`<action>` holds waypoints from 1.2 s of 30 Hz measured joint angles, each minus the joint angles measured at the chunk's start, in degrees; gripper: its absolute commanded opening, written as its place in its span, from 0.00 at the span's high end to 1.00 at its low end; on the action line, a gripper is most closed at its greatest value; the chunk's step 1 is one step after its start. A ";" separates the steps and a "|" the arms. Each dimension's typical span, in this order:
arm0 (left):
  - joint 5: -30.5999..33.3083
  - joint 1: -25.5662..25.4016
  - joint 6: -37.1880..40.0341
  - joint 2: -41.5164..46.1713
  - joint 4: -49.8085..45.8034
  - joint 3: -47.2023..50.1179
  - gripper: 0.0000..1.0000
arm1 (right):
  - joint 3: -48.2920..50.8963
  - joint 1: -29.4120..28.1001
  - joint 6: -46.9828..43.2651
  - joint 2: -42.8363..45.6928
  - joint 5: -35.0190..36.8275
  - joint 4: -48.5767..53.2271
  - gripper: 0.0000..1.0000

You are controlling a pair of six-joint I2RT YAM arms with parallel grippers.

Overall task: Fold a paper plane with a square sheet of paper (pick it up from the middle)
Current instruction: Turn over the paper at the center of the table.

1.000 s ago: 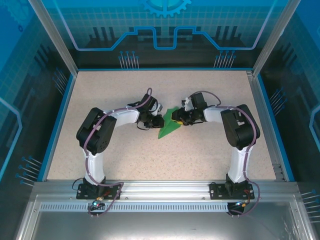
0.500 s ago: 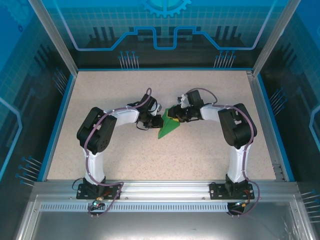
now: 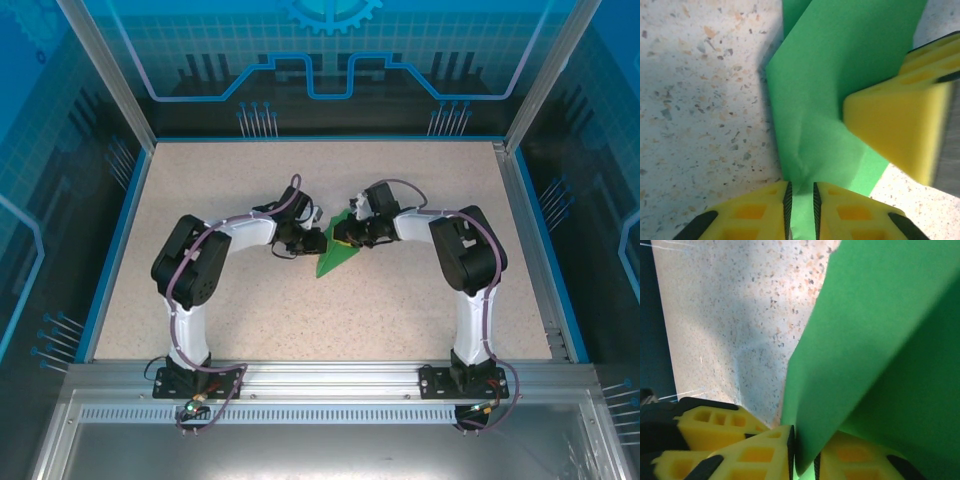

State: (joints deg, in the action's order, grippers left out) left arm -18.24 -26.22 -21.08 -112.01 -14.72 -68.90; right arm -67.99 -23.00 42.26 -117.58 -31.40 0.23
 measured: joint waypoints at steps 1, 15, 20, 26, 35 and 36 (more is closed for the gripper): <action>-0.02 0.04 -0.09 0.68 -0.02 0.17 0.72 | -0.07 -0.15 -0.04 0.00 0.31 0.26 0.90; 1.36 2.93 -5.07 17.31 -2.12 6.73 0.35 | -0.22 -0.98 -0.39 6.36 0.85 1.79 1.00; 1.27 6.12 -8.83 24.57 -1.84 12.15 0.29 | -0.22 -1.03 0.22 9.62 -0.72 1.01 1.00; -1.62 6.99 -14.49 32.72 1.88 19.39 0.24 | -0.22 -1.14 2.36 12.22 -2.58 -0.83 1.00; -7.98 7.04 -27.69 39.06 14.71 30.75 0.20 | -0.22 -1.62 6.05 15.02 -4.24 -4.66 1.00; -8.44 7.04 -29.09 39.41 16.31 31.82 0.20 | -0.22 -1.73 6.43 15.06 -4.37 -5.03 1.00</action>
State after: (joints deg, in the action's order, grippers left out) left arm -26.68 -19.18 -50.17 -72.60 1.58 -37.08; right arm -68.20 -24.73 48.69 -102.52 -35.77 -4.80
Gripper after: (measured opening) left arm 0.799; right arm 0.044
